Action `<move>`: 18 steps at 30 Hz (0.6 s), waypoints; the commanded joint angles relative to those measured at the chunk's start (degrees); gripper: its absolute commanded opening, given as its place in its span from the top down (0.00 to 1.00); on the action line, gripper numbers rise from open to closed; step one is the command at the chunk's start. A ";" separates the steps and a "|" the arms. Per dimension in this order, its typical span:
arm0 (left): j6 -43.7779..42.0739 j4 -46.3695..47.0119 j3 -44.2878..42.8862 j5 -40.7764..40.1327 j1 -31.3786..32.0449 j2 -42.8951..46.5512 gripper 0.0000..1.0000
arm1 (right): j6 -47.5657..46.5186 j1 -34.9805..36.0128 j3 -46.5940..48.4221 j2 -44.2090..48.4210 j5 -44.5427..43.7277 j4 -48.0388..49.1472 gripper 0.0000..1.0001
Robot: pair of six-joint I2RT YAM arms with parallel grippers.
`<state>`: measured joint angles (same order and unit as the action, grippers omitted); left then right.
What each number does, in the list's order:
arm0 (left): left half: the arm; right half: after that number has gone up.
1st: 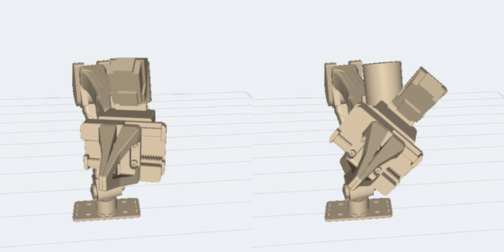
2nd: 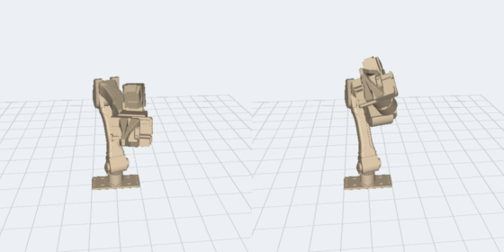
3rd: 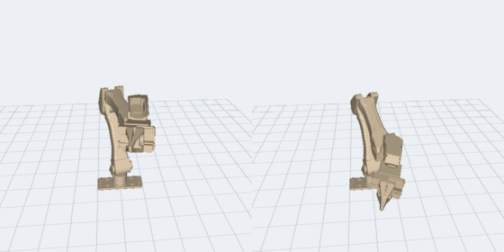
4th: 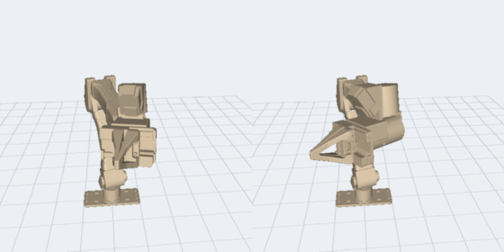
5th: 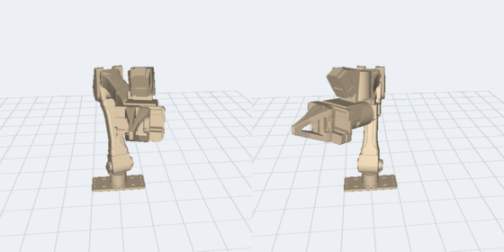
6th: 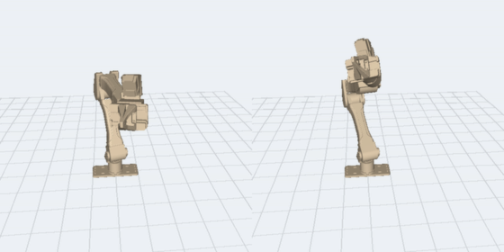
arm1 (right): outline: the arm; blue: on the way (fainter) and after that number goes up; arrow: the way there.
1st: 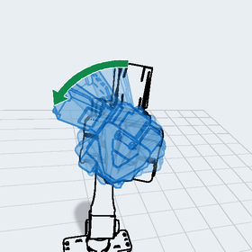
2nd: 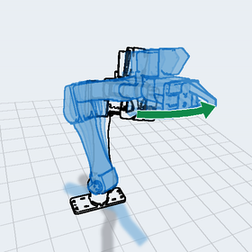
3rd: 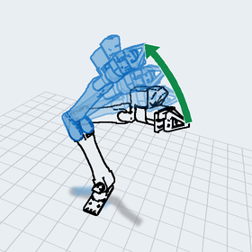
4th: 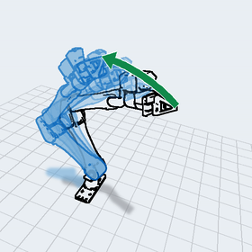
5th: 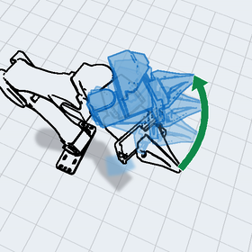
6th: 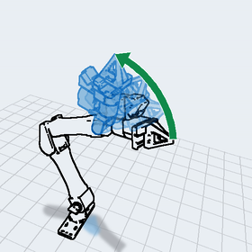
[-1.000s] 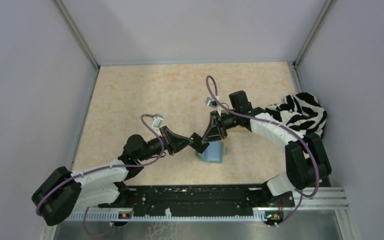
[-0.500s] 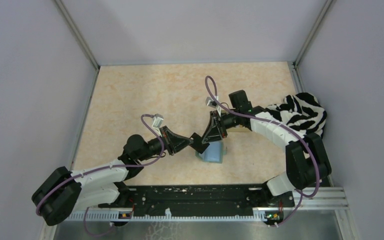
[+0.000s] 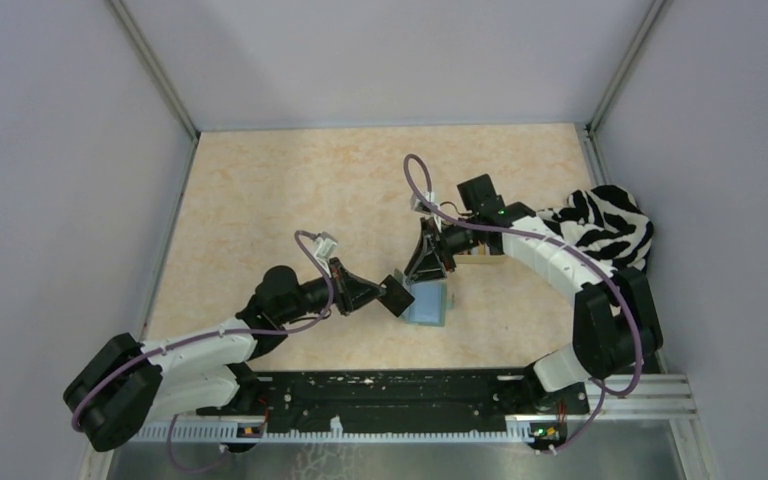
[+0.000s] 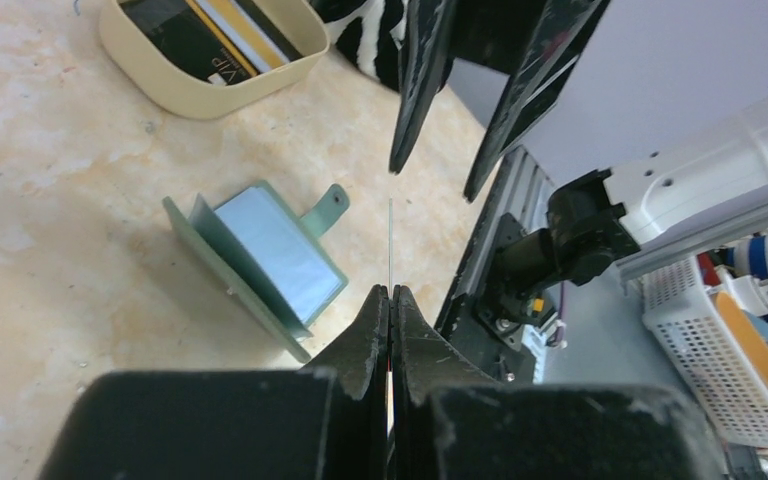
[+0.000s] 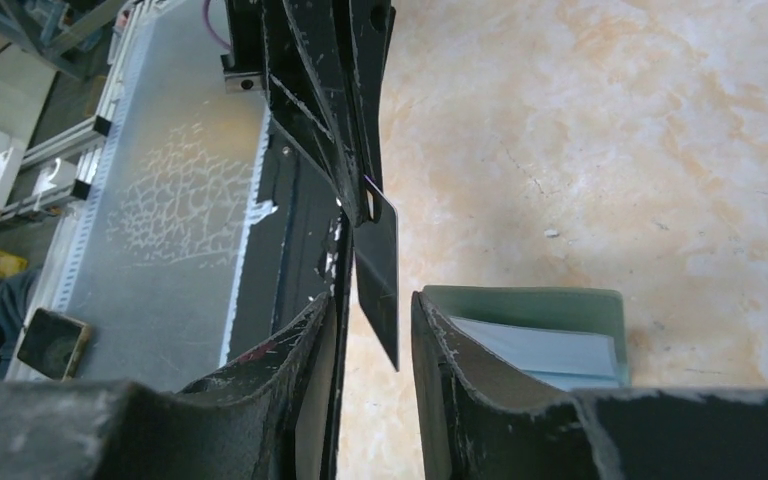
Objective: Put the credit cards into the card holder
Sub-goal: Insert the credit card into the card holder.
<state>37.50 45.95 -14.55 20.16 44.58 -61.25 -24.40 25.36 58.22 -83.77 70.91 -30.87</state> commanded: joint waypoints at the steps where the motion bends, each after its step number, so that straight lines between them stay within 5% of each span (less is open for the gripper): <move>1: -4.68 -7.16 -3.64 0.29 -0.28 1.09 1.00 | -6.04 -1.41 5.22 -0.13 -2.76 -4.54 0.66; 6: -8.02 -14.60 -7.48 0.87 -0.28 0.61 1.00 | -3.56 -3.65 2.50 1.70 -13.03 1.34 0.71; 11: -9.50 -20.52 -10.61 2.64 -0.28 0.33 1.00 | -8.09 -2.11 -0.36 0.58 -18.72 4.01 0.98; 18: -9.28 -24.86 -11.56 8.53 -1.12 0.05 1.00 | -13.38 4.16 6.86 -9.77 -23.09 -4.07 1.00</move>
<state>29.26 24.38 -25.06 23.92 44.31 -61.23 -34.50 26.74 59.99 -88.77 50.89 -32.03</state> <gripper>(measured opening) 0.006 0.004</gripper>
